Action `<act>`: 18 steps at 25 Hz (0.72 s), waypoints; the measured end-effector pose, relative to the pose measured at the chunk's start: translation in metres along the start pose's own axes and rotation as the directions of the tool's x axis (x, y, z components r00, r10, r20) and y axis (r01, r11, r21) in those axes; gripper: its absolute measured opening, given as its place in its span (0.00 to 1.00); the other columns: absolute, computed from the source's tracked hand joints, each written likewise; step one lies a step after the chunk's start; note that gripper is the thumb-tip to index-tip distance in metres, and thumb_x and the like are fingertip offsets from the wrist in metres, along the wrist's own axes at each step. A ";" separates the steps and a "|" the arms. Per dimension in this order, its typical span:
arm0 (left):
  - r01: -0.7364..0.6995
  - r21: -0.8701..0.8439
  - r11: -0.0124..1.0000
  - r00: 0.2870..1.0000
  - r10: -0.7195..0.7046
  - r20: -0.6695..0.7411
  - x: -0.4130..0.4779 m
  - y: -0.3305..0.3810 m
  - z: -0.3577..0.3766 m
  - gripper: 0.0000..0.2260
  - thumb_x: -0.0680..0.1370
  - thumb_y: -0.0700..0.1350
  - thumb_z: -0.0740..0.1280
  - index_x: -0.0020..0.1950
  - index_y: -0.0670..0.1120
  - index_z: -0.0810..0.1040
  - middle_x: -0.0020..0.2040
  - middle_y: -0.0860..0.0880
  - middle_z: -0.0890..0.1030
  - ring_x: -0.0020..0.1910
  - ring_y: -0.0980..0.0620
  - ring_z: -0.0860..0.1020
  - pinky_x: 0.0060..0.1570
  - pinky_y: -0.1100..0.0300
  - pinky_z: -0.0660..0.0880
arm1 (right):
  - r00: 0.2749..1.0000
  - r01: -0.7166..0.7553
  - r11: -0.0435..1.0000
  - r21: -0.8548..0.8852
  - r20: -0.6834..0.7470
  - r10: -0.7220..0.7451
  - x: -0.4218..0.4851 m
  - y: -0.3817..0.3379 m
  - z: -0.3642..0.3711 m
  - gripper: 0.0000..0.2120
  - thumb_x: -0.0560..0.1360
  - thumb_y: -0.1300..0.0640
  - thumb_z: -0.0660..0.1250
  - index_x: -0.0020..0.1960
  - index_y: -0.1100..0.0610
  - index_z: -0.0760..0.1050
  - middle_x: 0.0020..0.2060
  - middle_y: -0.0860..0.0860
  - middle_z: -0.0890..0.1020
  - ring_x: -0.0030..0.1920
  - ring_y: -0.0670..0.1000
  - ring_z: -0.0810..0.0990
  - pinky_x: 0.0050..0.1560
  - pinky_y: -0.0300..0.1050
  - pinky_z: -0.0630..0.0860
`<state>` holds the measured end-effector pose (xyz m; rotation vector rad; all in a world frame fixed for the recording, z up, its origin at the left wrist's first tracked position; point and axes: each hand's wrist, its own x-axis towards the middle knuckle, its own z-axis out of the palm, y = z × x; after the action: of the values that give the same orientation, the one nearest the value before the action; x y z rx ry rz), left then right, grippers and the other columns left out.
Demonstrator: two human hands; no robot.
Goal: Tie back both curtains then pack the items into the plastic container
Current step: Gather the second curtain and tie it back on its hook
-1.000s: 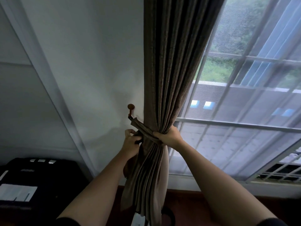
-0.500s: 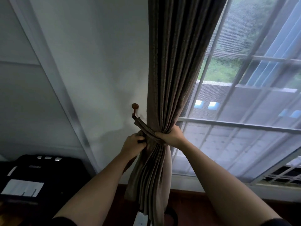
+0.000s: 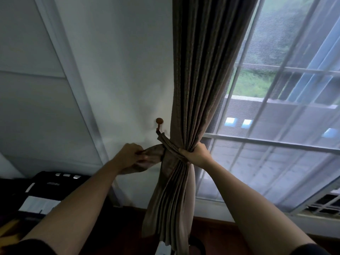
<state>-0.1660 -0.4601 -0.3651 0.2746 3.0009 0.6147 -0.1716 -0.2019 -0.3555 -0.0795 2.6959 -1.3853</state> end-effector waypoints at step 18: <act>0.084 -0.561 0.823 0.939 -0.254 -0.231 -0.048 0.138 0.046 0.10 0.71 0.47 0.72 0.38 0.40 0.81 0.35 0.47 0.81 0.36 0.51 0.77 0.32 0.64 0.65 | 0.994 0.047 0.993 -0.112 0.102 -0.035 -0.007 -0.010 -0.020 0.24 0.67 0.42 0.72 0.59 0.52 0.77 0.52 0.52 0.82 0.55 0.52 0.78 0.54 0.44 0.76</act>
<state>-0.0916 -0.3264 -0.3510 -0.1395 2.8846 1.5647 -0.1671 -0.1906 -0.3356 -0.2096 2.7024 -1.2014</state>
